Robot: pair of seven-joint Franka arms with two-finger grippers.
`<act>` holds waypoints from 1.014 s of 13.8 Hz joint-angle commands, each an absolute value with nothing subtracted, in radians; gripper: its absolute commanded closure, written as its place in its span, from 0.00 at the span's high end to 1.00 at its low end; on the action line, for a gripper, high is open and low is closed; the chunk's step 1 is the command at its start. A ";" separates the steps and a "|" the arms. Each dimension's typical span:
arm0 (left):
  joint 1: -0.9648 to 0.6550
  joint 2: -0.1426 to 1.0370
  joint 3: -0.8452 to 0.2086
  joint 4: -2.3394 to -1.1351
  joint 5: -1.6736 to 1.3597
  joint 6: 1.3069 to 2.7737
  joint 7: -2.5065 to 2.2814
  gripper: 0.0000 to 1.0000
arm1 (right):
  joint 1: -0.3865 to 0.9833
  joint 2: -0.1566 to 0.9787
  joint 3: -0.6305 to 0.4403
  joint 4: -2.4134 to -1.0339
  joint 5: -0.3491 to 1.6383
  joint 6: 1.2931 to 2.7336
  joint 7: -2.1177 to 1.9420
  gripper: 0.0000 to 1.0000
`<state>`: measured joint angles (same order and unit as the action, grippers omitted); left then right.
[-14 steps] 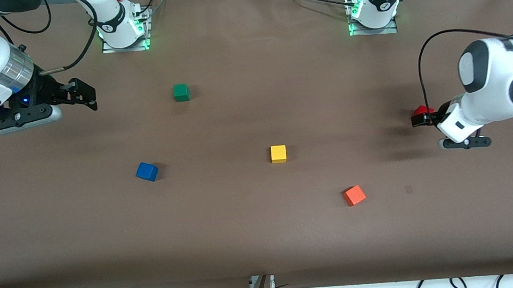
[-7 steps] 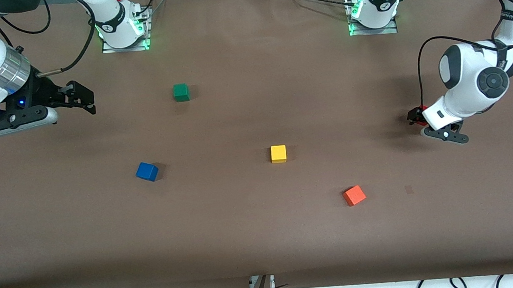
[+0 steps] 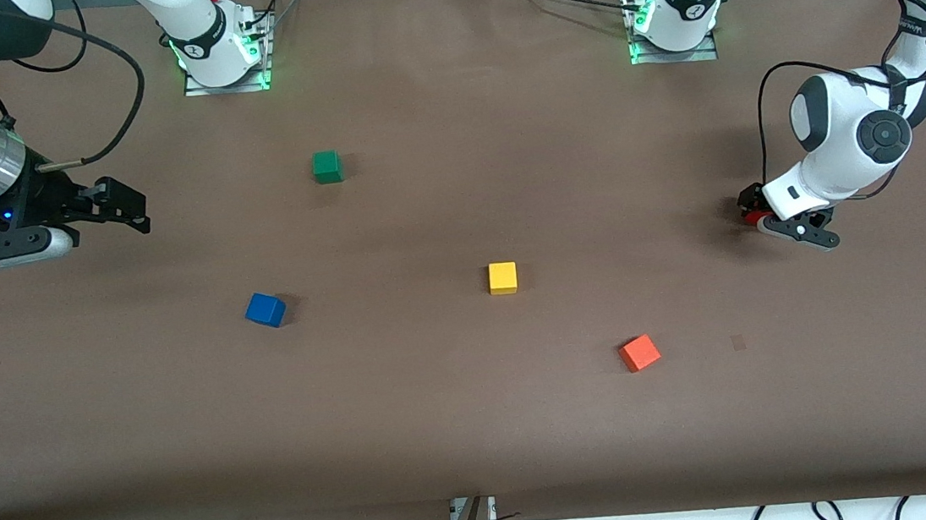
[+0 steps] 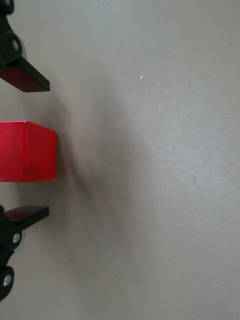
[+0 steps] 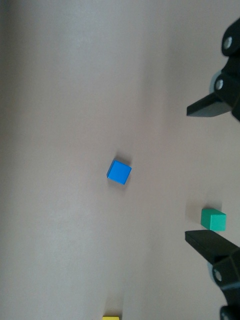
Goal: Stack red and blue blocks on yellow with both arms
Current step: 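Lift the red cube with the left gripper while the right gripper reaches the blue cube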
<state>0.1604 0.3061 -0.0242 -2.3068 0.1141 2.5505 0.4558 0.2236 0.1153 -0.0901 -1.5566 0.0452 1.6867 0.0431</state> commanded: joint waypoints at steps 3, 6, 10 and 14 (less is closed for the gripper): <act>0.175 0.288 -0.017 -2.393 0.137 2.599 0.476 0.65 | 0.226 0.216 -0.080 -1.532 0.071 1.693 0.035 1.00; 0.175 0.287 0.003 -2.385 0.135 2.591 0.615 0.00 | 0.242 0.334 -0.078 -1.542 0.077 1.776 0.069 1.00; 0.123 0.284 -0.003 -2.278 0.066 2.536 0.551 0.00 | 0.265 0.572 -0.078 -1.537 0.167 2.113 0.204 1.00; -0.064 0.296 -0.032 -2.064 -0.084 2.307 0.300 0.00 | 0.296 0.666 -0.078 -1.595 0.167 2.250 0.305 1.00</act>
